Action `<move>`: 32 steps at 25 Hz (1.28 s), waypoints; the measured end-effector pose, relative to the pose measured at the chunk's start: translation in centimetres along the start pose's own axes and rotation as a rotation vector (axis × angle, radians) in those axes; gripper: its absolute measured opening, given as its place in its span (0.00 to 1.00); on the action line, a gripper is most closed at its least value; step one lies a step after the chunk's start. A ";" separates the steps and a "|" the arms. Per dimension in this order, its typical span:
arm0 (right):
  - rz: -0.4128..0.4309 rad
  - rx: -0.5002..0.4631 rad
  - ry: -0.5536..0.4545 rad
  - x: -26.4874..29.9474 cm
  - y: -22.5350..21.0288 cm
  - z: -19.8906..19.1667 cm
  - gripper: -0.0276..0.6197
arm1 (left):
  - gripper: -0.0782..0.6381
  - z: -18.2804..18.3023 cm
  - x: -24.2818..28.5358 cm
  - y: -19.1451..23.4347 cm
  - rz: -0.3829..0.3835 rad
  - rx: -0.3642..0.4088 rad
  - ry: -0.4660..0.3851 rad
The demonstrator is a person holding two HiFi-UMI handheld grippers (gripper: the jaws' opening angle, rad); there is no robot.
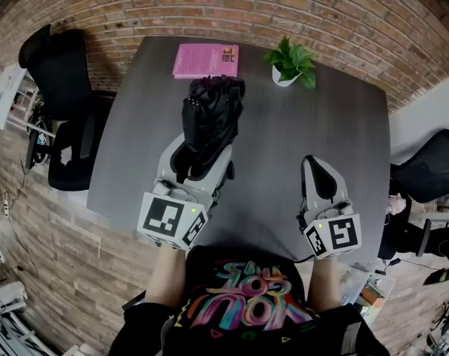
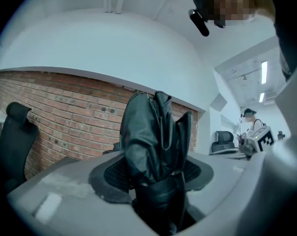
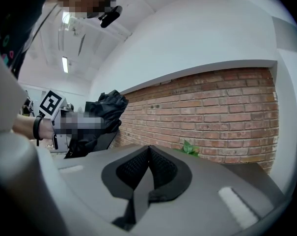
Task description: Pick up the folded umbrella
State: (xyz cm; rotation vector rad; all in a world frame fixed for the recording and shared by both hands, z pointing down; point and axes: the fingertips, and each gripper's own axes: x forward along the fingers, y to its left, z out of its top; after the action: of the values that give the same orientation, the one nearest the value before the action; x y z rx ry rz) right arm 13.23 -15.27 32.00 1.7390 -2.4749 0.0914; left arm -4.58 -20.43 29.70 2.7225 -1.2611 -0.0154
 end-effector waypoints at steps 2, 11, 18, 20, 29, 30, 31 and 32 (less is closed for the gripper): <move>-0.011 0.003 -0.005 -0.1 -0.1 0.1 0.04 | 0.46 0.6 -0.6 0.4 0.002 0.007 -0.018; -0.037 0.016 -0.026 -0.4 0.1 0.6 0.04 | 0.46 0.5 -1.8 2.0 0.023 0.025 -0.016; -0.039 0.000 -0.015 -0.4 0.1 0.8 0.04 | 0.46 0.2 -1.2 2.0 0.008 0.022 -0.007; -0.043 -0.002 -0.012 -0.4 0.0 0.8 0.04 | 0.46 0.2 -1.1 1.9 0.001 0.025 -0.006; -0.043 -0.009 -0.009 -0.3 0.0 0.9 0.04 | 0.46 0.4 -0.4 1.8 -0.012 0.029 -0.003; -0.045 -0.008 -0.007 -0.2 -0.1 0.8 0.04 | 0.46 0.3 -0.2 1.8 -0.012 0.028 -0.001; -0.045 -0.007 -0.005 -0.2 -0.2 0.7 0.04 | 0.46 0.3 -0.1 1.8 -0.012 0.027 0.000; -0.045 -0.005 -0.001 -0.1 -0.3 0.6 0.04 | 0.46 0.3 0.0 1.8 -0.012 0.026 0.001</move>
State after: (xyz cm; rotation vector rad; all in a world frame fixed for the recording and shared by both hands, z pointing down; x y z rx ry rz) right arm 13.51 -15.32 31.34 1.7920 -2.4331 0.0796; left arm -5.96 -21.58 29.66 2.7516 -1.2531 0.0014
